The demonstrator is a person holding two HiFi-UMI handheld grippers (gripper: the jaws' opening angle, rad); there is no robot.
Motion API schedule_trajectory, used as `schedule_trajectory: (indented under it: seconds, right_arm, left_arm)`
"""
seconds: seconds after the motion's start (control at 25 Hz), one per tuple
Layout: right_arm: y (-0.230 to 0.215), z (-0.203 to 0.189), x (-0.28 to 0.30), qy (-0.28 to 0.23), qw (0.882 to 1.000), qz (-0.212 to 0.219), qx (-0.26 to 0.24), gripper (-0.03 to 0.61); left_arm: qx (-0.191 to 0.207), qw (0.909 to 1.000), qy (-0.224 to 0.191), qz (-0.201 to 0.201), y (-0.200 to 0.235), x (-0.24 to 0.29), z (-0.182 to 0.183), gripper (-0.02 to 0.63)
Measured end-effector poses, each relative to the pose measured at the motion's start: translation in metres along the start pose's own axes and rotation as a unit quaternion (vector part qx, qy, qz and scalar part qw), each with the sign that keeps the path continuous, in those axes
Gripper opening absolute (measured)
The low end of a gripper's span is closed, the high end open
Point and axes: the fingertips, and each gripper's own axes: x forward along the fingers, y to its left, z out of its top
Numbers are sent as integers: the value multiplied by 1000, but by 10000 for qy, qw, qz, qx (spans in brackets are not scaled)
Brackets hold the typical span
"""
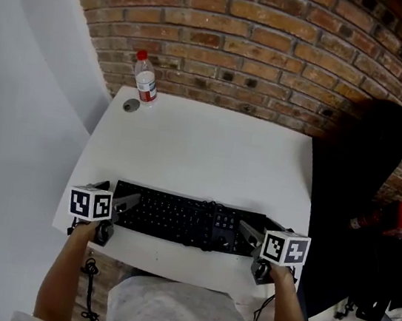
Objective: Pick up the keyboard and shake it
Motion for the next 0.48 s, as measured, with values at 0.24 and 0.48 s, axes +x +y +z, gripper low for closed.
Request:
schedule_trajectory:
  seconds: [0.24,0.48]
  right_arm:
    - [1,-2,8,266,9995,-164,-45,410]
    - [-3,-3,9,437,9983,-385,-72,387]
  left_arm:
    - [270,9991,297,-97,-8,5,-2,505]
    - [297,9974,624,-218,-16,8,-5,421]
